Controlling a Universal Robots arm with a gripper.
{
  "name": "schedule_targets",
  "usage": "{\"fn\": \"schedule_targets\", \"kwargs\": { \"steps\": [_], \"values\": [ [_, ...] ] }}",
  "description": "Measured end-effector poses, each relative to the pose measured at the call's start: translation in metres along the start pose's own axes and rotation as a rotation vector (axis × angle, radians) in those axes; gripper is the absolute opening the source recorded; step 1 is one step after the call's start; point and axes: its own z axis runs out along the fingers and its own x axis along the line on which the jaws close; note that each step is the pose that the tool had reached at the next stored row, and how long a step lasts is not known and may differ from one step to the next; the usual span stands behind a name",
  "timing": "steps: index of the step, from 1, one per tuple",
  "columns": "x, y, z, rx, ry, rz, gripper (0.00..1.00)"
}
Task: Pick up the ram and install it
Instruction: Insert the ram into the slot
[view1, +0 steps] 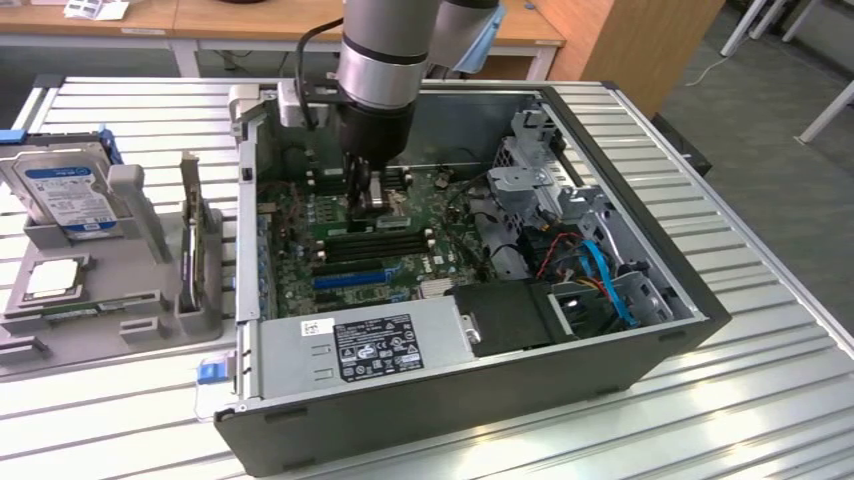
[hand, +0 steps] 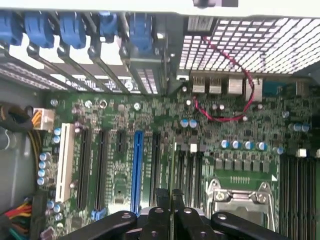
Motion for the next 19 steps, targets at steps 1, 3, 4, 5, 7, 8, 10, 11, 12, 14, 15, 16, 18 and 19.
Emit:
{"fn": "schedule_targets", "kwargs": {
  "steps": [1, 3, 4, 5, 7, 8, 10, 11, 12, 14, 15, 16, 18, 19],
  "values": [
    [0.0, -0.0001, -0.0002, -0.0084, -0.0001, 0.0, 0.13],
    [0.0, -0.0001, -0.0002, -0.0114, -0.0001, 0.0, 0.13],
    [0.0, 0.0, -0.0003, -0.0115, -0.0001, 0.0, 0.13],
    [0.0, -0.0001, -0.0002, -0.0115, -0.0001, 0.0, 0.13],
    [0.0, -0.0002, -0.0002, -0.0114, -0.0002, 0.0, 0.13],
    [0.0, -0.0006, -0.0002, -0.0114, -0.0003, -0.001, 0.13],
    [0.0, -0.0035, -0.0004, -0.0113, -0.0005, 0.0, 0.13],
    [0.0, -0.0056, -0.0007, -0.0114, -0.0002, 0.0, 0.13],
    [0.0, -0.0077, -0.0009, -0.0114, -0.0002, 0.0, 0.13],
    [0.0, -0.0122, -0.0014, -0.0114, -0.0002, -0.001, 0.13],
    [0.0, -0.0144, -0.0016, -0.0114, -0.0002, 0.0, 0.13],
    [0.001, -0.0165, -0.0018, -0.0113, -0.0003, 0.0, 0.13],
    [0.001, -0.0204, -0.0022, -0.0114, -0.0001, 0.0, 0.13],
    [0.001, -0.0218, -0.0023, -0.0114, -0.0002, -0.001, 0.13]
  ]
}}
